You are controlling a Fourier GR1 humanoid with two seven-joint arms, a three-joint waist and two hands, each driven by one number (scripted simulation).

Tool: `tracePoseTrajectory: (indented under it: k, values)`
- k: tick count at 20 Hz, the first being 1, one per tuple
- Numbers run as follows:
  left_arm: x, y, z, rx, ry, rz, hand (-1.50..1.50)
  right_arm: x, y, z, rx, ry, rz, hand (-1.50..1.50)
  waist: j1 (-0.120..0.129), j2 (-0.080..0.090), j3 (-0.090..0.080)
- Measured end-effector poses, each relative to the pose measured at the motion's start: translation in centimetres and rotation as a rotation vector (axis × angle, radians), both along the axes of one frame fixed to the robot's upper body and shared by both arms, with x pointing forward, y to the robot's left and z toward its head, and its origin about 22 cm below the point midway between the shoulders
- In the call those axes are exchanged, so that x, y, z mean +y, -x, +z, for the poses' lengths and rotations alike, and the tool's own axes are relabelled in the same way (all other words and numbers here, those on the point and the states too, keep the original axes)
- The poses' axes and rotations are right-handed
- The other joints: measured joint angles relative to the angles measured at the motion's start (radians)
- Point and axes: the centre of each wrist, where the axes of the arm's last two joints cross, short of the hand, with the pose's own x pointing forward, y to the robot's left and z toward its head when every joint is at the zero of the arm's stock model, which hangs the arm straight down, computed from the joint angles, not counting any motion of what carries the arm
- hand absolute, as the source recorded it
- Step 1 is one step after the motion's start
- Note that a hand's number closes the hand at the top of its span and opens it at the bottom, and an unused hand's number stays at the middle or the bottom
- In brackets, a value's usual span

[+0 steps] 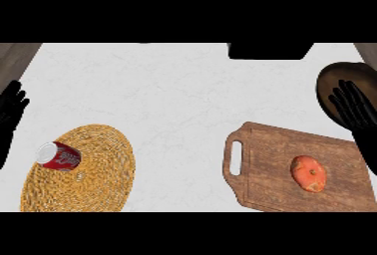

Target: Pick the squash from the cutting board and place it in the pan

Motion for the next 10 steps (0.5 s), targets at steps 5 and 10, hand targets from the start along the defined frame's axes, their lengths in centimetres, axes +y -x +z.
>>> tracePoseTrajectory:
  k: [5, 10]
  values:
    - [-2.3, -1.0, 0.3, -0.055, 0.053, -0.045, 0.0, 1.0, -0.6, -1.9, 0.068, -0.008, 0.336, 1.5, 0.003, 0.003, -0.006]
    - [-5.5, -1.9, -1.3, -0.071, 0.15, -0.089, 0.0, -1.8, -0.8, -3.2, 0.005, 0.059, 0.499, -1.5, -0.016, 0.006, -0.007]
